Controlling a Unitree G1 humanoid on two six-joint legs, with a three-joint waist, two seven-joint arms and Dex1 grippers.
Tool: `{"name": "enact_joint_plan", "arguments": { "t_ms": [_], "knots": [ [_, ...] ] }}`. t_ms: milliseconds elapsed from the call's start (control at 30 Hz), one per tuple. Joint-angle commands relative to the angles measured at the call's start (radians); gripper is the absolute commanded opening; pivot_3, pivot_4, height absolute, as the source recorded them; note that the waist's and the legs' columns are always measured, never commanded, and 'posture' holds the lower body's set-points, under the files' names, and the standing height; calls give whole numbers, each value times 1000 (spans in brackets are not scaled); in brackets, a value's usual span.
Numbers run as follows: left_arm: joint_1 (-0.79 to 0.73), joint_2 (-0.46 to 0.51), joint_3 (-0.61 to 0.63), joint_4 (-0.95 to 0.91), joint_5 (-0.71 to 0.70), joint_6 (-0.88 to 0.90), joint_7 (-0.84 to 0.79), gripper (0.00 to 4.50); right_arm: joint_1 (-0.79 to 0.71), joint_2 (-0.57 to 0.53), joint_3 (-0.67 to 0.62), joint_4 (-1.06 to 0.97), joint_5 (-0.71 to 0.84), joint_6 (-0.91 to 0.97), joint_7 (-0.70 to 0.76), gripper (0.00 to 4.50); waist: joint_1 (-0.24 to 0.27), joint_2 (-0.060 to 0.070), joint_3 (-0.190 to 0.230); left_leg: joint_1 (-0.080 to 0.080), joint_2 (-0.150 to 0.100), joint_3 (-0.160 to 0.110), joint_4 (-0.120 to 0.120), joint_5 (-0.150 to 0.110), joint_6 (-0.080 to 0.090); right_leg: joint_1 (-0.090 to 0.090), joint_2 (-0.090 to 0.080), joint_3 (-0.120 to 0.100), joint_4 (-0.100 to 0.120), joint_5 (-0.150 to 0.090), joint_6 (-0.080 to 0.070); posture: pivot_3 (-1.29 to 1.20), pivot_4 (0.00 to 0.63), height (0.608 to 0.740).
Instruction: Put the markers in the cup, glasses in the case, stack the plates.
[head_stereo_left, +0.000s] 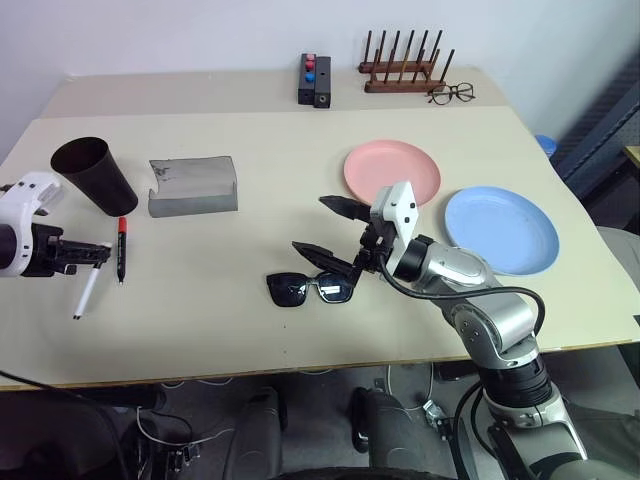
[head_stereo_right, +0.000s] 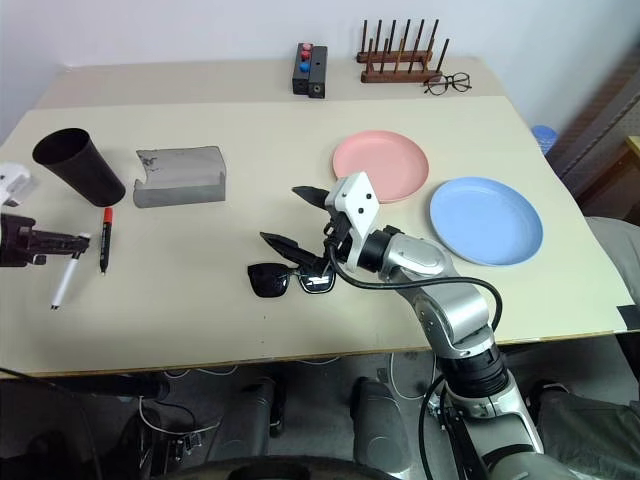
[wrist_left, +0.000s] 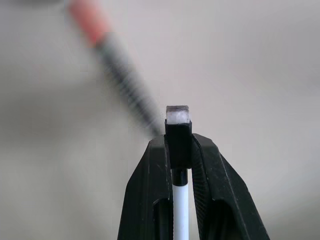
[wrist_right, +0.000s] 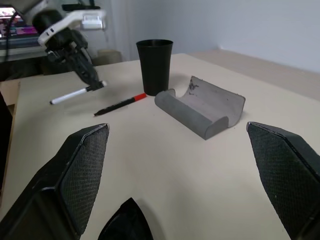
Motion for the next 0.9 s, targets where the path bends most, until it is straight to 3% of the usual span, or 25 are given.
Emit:
{"name": "enact_joint_plan", "arguments": {
  "t_ms": [33,167,367,633,900],
  "knots": [
    [16,-50,193,-78,-50,-62,76,25,-36,-23,-52,2,28,-21,37,4500,0,0,0,0,0,0,0,0,0,0,0,0,0,0,0,0,150,740],
    [26,-178,371,-151,-79,-323,149,25,-50,-64,-86,17,58,-17,88,4500,5,-1,0,0,0,0,1,0,0,1,0,0,0,0,0,0,150,740],
    [-31,-304,450,-129,-119,-550,238,25,-57,-90,-97,35,50,-17,102,4500,2,0,0,2,0,0,1,0,0,3,1,0,1,1,3,0,150,740],
    [-208,-332,414,73,-128,-754,270,25,-59,-107,-123,24,108,4,146,4500,4,-1,-1,3,-1,0,2,0,0,4,1,0,1,2,4,0,150,740],
    [-465,-319,385,484,-49,-1082,334,25,-58,-92,-105,24,88,-15,139,4500,3,-1,-1,4,-1,0,3,0,1,5,1,0,2,3,5,0,150,740]
  ]
}}
